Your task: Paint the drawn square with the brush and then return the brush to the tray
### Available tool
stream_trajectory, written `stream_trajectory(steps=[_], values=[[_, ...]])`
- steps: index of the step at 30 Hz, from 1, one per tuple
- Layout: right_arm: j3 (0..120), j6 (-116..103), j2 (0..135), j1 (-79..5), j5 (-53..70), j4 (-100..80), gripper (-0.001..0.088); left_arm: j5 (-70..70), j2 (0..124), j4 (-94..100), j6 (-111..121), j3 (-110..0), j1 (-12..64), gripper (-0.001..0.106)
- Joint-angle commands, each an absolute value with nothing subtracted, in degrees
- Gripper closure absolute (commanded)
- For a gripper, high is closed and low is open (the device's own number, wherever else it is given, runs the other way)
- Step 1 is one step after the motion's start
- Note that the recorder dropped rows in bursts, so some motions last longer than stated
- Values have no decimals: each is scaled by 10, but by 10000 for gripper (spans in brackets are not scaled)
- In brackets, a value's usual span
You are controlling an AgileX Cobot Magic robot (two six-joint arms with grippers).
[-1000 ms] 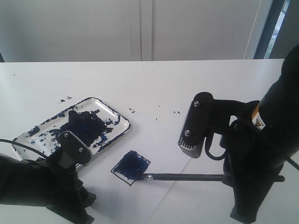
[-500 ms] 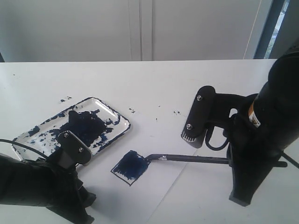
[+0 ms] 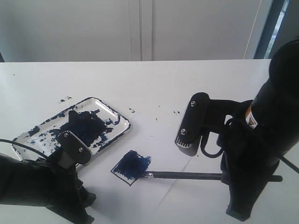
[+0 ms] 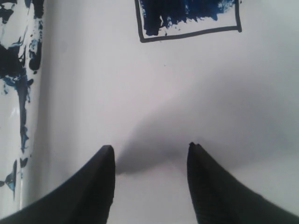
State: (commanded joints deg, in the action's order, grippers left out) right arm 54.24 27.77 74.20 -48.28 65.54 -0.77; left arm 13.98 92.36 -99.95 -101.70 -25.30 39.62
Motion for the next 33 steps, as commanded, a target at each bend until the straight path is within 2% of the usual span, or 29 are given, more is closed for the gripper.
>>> stream_trajectory(steps=[33], values=[[542, 282, 788, -483, 533, 6, 868, 139, 924, -999, -1016, -253, 396, 520]])
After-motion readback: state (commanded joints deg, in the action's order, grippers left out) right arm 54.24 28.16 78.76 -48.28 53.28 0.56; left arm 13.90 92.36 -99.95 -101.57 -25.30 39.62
